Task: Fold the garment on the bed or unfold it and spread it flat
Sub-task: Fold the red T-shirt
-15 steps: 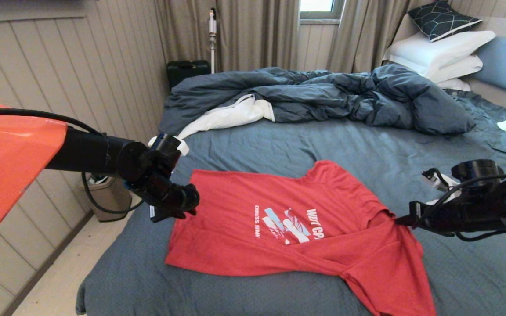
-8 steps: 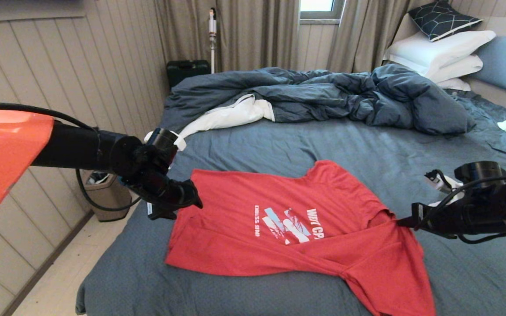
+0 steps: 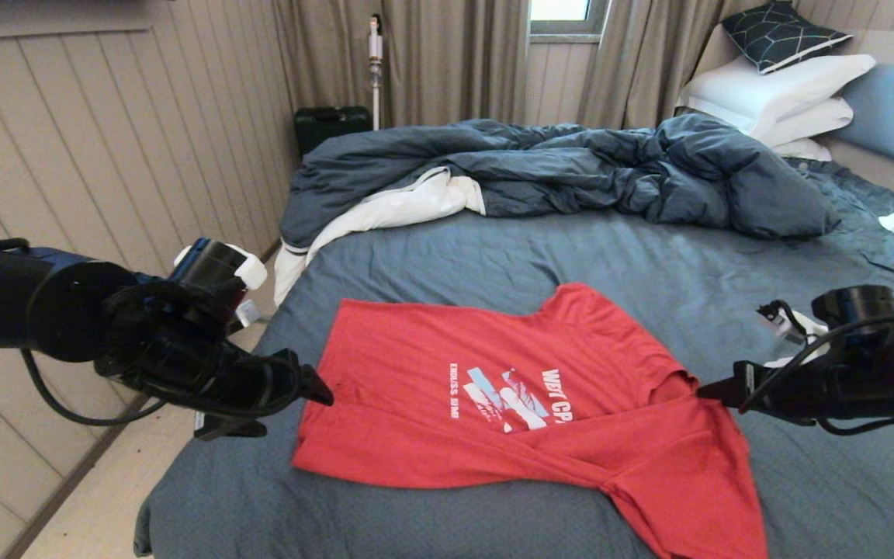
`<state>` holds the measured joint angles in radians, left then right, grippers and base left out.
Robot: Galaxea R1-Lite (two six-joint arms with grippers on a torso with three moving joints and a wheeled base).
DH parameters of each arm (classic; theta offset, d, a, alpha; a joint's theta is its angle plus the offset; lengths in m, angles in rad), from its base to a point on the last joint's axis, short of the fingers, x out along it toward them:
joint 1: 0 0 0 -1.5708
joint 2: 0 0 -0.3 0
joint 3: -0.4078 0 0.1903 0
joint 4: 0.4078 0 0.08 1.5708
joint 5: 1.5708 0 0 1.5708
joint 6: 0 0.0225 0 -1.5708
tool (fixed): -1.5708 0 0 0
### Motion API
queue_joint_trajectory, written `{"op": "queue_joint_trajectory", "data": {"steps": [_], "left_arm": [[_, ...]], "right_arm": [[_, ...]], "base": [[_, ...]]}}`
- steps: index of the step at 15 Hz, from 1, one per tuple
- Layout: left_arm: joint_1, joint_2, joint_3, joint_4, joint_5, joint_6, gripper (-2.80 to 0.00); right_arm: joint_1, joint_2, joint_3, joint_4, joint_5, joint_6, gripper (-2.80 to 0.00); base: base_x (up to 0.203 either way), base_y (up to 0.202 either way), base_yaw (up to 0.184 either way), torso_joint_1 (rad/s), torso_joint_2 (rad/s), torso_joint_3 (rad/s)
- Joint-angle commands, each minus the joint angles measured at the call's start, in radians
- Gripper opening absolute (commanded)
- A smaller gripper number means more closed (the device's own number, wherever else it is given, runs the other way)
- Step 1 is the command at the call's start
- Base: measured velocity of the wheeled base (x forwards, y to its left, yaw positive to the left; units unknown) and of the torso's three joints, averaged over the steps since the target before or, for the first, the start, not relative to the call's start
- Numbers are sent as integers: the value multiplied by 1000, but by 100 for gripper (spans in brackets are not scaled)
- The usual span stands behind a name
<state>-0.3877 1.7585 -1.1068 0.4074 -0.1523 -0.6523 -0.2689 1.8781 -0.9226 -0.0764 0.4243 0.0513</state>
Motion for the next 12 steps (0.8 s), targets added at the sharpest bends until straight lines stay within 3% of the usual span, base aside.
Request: {"op": "queue_joint_trajectory", "data": {"steps": [1,4,8,9,12], "left_arm": [[4,-85,54,-13,-1,-4,0],[4,-173,150,-41,0,-3,0],[25,-260,307,-92,-2,4,0],[30,-282,361,-124,-3,11,-280],[32,-365,501,-170,0,44,-280]], "right_arm": [[-6,-16,4,2,2,1,0],[-12,-111,56,5,4,-1,0],[-32,-309,246,8,3,-6,0],[-38,-345,303,8,2,-8,0],[-44,-361,411,4,-1,-36,0]], "base": [[0,0,0,0,0,0],[0,0,0,0,0,0],[0,0,0,0,0,0],[0,0,0,0,0,0],[0,0,0,0,0,0]]}}
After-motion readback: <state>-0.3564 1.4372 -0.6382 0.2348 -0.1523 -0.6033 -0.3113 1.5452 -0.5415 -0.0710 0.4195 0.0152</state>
